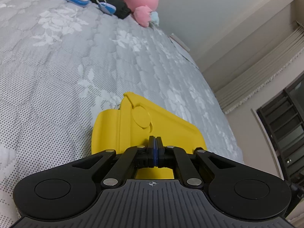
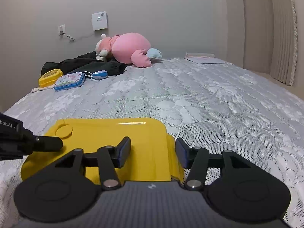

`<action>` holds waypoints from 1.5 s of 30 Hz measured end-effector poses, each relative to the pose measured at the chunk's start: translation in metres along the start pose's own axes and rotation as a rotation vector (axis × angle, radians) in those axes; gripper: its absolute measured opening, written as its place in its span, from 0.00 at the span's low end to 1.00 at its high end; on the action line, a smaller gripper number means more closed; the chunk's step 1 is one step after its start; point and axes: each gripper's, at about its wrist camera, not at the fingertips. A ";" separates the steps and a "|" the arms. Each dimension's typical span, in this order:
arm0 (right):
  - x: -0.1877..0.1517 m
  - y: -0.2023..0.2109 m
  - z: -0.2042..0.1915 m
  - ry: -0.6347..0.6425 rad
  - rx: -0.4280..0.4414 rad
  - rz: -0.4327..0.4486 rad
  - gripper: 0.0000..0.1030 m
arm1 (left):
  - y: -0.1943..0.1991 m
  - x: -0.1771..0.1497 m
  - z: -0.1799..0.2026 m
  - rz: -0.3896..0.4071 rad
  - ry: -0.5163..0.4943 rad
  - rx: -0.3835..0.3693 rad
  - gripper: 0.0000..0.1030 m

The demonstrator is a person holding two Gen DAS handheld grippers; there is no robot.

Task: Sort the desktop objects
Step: 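Pinch the lid's latch flap down with the left gripper while the right gripper presses the lid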

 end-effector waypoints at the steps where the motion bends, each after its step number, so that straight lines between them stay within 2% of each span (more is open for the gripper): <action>1: 0.000 0.000 0.000 -0.004 0.002 -0.001 0.55 | 0.000 0.000 0.000 0.000 -0.002 0.001 0.03; 7: -0.003 -0.003 0.007 -0.075 0.019 -0.018 0.65 | -0.001 -0.001 -0.002 0.002 0.012 -0.008 0.04; 13: -0.003 0.002 0.001 -0.013 0.015 0.000 0.65 | 0.005 -0.005 0.004 0.017 -0.016 0.002 0.03; 17: 0.000 0.007 -0.007 0.070 0.009 0.012 0.63 | 0.013 -0.004 0.000 0.024 0.030 -0.003 0.03; 18: 0.001 0.009 -0.010 0.095 0.007 0.017 0.61 | 0.017 -0.002 -0.001 0.034 0.043 -0.003 0.07; 20: 0.005 0.019 -0.013 0.134 0.008 0.047 0.49 | 0.026 0.003 -0.001 0.069 0.059 -0.004 0.29; 21: 0.008 0.024 -0.013 0.129 0.011 0.068 0.47 | 0.032 0.006 -0.001 0.096 0.067 -0.009 0.39; 22: 0.012 0.028 -0.012 0.112 0.017 0.083 0.37 | 0.038 0.010 -0.001 0.123 0.075 -0.014 0.39; 23: 0.016 0.031 -0.011 0.083 0.028 0.086 0.20 | 0.040 0.012 -0.003 0.136 0.094 -0.022 0.39; 24: 0.019 0.030 -0.009 0.038 0.054 0.067 0.15 | 0.040 0.013 -0.005 0.135 0.122 -0.035 0.39; 26: 0.021 0.026 -0.006 -0.040 0.109 0.022 0.12 | 0.033 0.010 -0.011 0.092 0.188 -0.079 0.38; 27: 0.018 0.023 -0.008 -0.047 0.121 0.008 0.12 | 0.028 0.007 -0.011 0.068 0.197 -0.090 0.33; 29: 0.010 0.017 -0.014 -0.007 0.125 -0.011 0.12 | 0.018 0.002 -0.006 0.035 0.153 -0.072 0.28; 30: 0.006 0.014 -0.018 0.026 0.126 -0.010 0.12 | 0.014 0.000 -0.004 0.029 0.119 -0.057 0.19; 31: 0.002 0.014 -0.021 0.066 0.125 0.012 0.12 | 0.010 -0.002 -0.004 0.026 0.095 -0.039 0.04; 32: -0.001 0.014 -0.026 0.107 0.121 0.031 0.12 | 0.007 -0.003 -0.005 0.022 0.071 -0.022 0.02; 36: -0.011 0.019 -0.034 0.147 0.098 0.081 0.12 | 0.000 -0.004 -0.015 0.018 0.101 -0.052 0.03; 39: -0.014 0.020 -0.038 0.175 0.099 0.100 0.12 | -0.002 -0.007 -0.011 0.036 0.045 -0.059 0.04; 45: -0.015 0.020 -0.038 0.178 0.104 0.107 0.12 | 0.000 -0.009 -0.010 0.037 0.033 -0.060 0.04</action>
Point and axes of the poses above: each gripper's, at about its wrist camera, not at the fingertips, and y roughly against the way its jaws point, z to its right, x to its top, and after that the axes turned 13 degrees about z, right-handed
